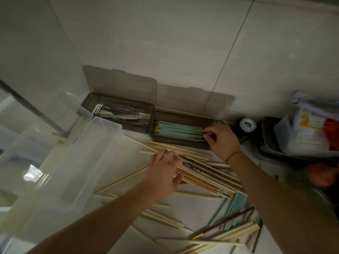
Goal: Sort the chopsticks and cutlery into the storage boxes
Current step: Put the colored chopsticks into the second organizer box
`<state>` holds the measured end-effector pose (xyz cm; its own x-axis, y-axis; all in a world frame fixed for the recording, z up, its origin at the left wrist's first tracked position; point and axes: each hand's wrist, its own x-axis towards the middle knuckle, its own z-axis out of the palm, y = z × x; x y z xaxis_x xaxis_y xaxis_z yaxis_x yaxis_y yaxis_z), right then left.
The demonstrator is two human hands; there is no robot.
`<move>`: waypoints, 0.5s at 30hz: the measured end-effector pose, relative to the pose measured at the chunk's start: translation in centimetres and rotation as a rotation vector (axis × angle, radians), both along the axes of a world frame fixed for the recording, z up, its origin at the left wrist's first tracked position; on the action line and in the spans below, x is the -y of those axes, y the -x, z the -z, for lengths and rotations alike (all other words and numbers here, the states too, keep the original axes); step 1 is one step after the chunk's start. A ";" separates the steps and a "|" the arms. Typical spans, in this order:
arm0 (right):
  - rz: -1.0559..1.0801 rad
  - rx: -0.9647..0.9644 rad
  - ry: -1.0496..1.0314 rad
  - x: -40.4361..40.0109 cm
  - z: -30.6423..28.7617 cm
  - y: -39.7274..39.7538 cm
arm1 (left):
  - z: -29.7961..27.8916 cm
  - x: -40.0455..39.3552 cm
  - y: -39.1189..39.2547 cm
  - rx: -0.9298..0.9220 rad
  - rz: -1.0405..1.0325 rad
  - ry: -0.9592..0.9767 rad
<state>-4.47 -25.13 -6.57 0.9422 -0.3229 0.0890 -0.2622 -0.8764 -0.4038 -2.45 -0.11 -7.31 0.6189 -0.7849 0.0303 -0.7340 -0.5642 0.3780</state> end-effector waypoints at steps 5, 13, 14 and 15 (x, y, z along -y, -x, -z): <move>0.070 0.181 0.059 -1.6 0.2 10.8 | 1.5 0.8 5.7 -0.070 0.286 -0.214; -0.172 0.049 0.142 -5.0 4.7 22.2 | 1.4 1.0 11.2 -0.082 0.409 -0.416; -0.195 0.042 0.149 -5.2 5.1 22.3 | 1.2 1.2 11.5 -0.068 0.410 -0.419; -0.205 0.046 0.170 -5.2 5.3 22.3 | 1.1 1.4 11.7 -0.058 0.410 -0.423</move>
